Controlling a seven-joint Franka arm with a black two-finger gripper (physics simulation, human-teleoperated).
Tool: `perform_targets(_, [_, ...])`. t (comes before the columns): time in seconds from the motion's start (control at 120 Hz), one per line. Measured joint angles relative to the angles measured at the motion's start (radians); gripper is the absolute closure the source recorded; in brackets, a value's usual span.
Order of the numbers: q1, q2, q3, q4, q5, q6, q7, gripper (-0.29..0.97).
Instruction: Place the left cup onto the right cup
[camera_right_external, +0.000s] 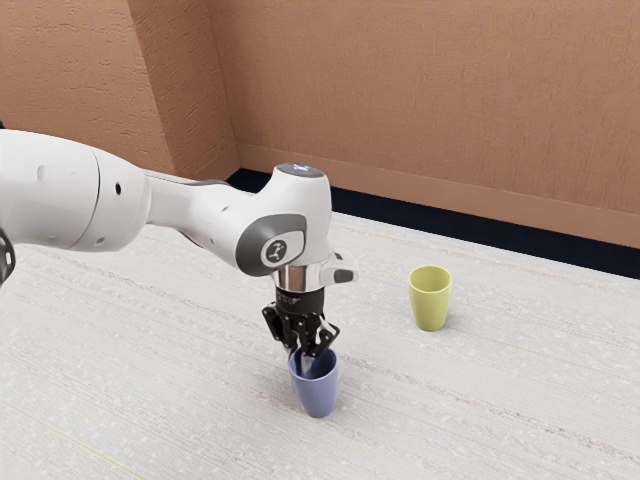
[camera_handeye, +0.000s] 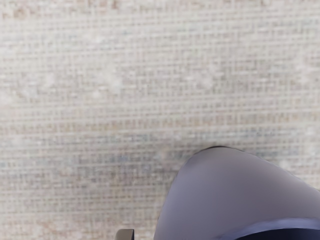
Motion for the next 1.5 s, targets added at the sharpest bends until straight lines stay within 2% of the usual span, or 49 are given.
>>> perform_targets(0.333, [0.0, -0.002, 0.0, 0.0, 0.003, 0.0, -0.001, 0.75])
perform_targets(0.975, [-0.012, -0.09, 0.0, 0.001, 0.016, -0.022, -0.004, 0.78])
perform_targets(1.5, [-0.014, -0.115, -0.015, 0.126, 0.022, -0.115, -0.001, 0.78])
